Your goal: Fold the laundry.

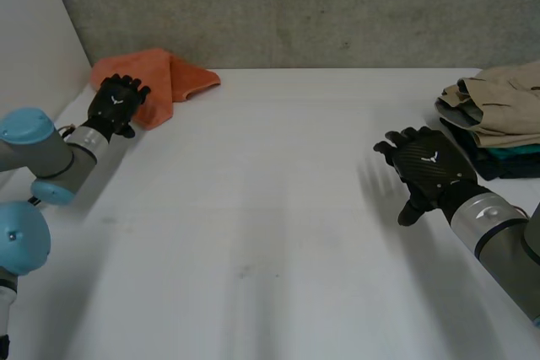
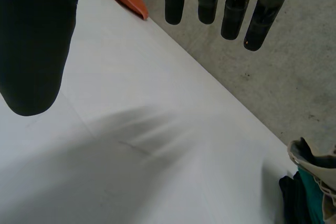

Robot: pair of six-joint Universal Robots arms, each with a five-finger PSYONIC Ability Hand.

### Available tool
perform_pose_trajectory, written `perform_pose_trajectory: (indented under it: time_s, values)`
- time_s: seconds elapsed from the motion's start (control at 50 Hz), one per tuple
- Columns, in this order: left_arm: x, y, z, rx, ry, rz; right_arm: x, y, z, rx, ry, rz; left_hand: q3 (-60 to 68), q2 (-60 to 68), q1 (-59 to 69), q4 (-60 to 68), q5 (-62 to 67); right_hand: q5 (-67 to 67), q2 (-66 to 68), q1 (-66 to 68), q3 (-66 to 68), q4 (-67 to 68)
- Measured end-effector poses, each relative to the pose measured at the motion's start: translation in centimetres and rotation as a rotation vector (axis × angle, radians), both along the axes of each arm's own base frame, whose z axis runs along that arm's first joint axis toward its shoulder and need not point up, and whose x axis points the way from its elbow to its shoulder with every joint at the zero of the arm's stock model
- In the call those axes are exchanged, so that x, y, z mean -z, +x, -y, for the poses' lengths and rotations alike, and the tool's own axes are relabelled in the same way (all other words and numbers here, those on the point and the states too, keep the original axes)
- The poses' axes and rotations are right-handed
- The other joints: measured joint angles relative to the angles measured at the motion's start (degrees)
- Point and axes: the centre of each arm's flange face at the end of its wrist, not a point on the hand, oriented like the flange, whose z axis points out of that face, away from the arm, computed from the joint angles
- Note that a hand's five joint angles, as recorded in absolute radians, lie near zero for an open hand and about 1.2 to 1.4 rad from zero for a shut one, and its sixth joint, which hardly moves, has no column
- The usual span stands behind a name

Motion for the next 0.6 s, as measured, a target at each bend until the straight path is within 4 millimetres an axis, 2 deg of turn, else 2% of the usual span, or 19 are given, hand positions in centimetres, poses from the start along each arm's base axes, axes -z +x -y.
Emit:
perform_pose_trajectory:
  time_s: [0.2, 0.22, 0.34, 0.36, 0.4, 0.6]
  values:
    - [0.1, -0.3, 0.4, 0.022, -0.063, 0.019, 0.2, -0.4, 0.1, 0.014, 0.009, -0.002, 1.10, 1.11, 1.03, 1.05, 1.09, 0.00, 0.00, 0.00, 0.00, 0.00]
    - [0.0, -0.4, 0.5, 0.025, -0.077, 0.020, 0.4, -0.7, 0.2, 0.024, 0.015, -0.003, 6.05, 6.16, 6.55, 6.16, 5.92, 0.00, 0.00, 0.00, 0.00, 0.00]
    - [0.1, -0.5, 0.5, 0.038, -0.090, 0.024, 0.4, -0.9, 0.3, 0.033, 0.018, -0.003, 9.43, 9.44, 10.18, 9.59, 9.21, 0.00, 0.00, 0.00, 0.00, 0.00]
    - [0.2, -0.6, 0.5, 0.047, -0.094, 0.029, 0.5, -1.0, 0.4, 0.035, 0.018, -0.003, 16.00, 16.30, 17.29, 16.10, 15.51, 0.00, 0.00, 0.00, 0.00, 0.00]
    - [0.5, -0.8, 0.4, 0.068, -0.106, 0.051, 0.5, -1.1, 0.4, 0.037, 0.019, -0.003, 18.38, 18.49, 18.89, 18.36, 17.67, 0.00, 0.00, 0.00, 0.00, 0.00]
    - [1.7, -1.1, 0.0, 0.107, -0.139, 0.128, 1.4, -1.1, 0.5, 0.040, 0.048, -0.010, 18.56, 18.70, 18.89, 18.53, 17.89, 0.00, 0.00, 0.00, 0.00, 0.00]
